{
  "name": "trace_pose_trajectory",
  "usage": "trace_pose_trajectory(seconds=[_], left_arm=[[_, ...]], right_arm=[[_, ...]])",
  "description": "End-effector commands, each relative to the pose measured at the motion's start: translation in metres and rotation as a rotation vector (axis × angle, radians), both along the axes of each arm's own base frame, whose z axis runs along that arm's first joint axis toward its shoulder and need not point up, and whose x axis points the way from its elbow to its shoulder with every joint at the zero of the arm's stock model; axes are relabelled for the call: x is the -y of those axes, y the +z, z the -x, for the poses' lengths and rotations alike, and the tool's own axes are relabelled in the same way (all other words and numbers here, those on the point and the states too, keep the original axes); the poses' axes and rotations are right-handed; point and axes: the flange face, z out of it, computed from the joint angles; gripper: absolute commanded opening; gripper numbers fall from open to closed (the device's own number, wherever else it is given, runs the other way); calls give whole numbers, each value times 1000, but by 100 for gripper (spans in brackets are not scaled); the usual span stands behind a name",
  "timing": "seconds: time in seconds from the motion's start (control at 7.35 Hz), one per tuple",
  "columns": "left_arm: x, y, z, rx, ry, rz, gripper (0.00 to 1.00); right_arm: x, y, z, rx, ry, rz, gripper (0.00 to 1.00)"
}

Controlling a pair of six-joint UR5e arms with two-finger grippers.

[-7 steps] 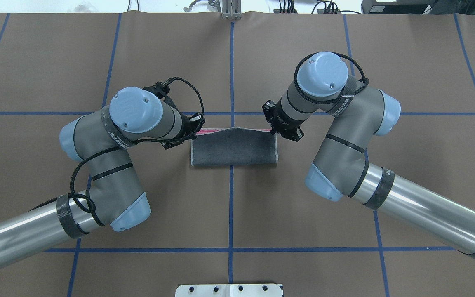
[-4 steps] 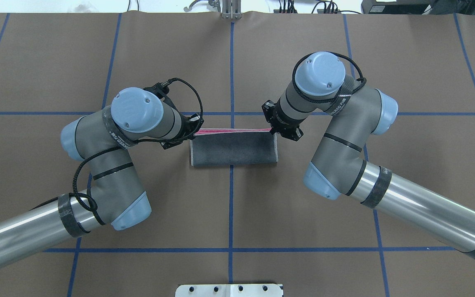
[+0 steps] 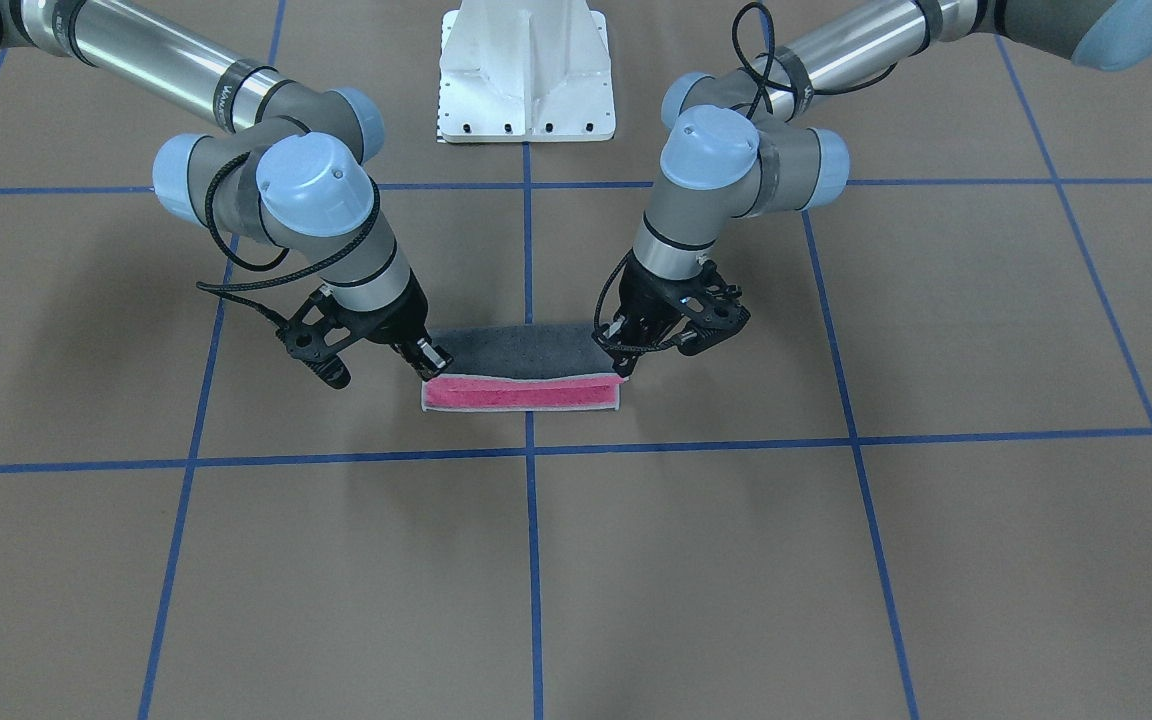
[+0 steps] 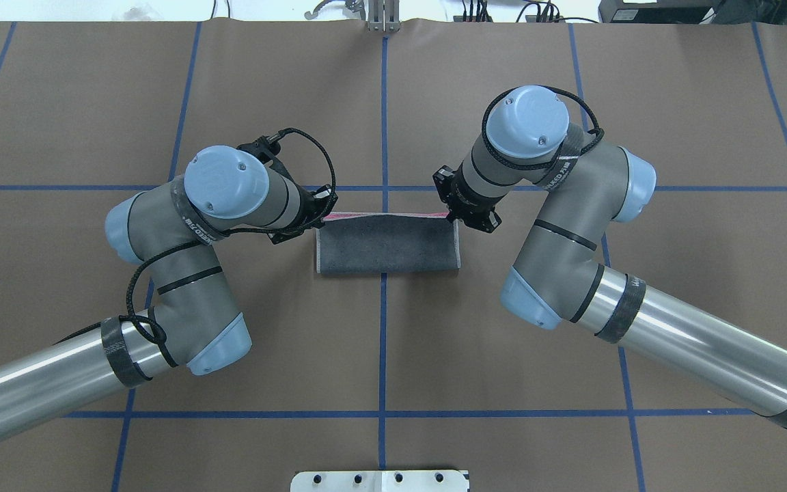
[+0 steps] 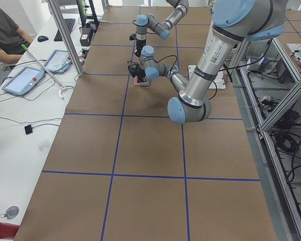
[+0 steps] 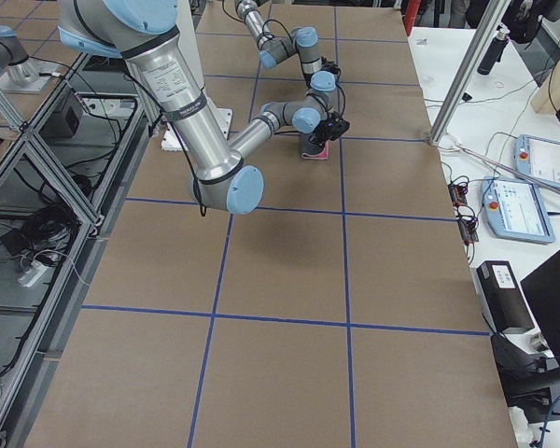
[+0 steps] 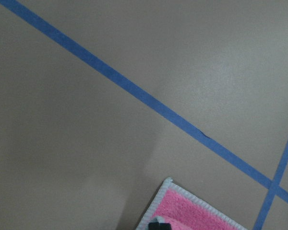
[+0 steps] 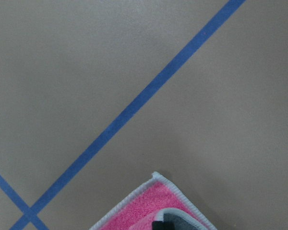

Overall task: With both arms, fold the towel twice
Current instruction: 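Open both grippers and raise them off the folded towel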

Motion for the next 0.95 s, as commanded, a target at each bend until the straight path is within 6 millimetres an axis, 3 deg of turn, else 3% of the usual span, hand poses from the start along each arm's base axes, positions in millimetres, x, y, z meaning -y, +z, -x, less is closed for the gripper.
trace_pose_trajectory(seconds=[0.0,0.14,0.27,0.41,0.54,0.68,0.82], left_arm=[[2,2,0,-3,-3,0,0],[3,2,0,-2,-4,-1,11],[3,2,1,-2,-4,-1,37],[3,1,0,-4,-5,-1,59],[6,-1,2,-5,-8,-3,74],[6,-2,3,-7,-11,-3,91],[11,-6,6,-12,-17,-5,93]], right_arm=[[0,-1,0,2,1,0,0],[0,1,0,-2,5,5,0],[3,2,0,-6,7,7,18],[6,0,2,-6,7,6,29],[6,0,3,-6,7,6,50],[7,0,2,-6,9,6,100],[9,-3,-1,-2,12,0,100]])
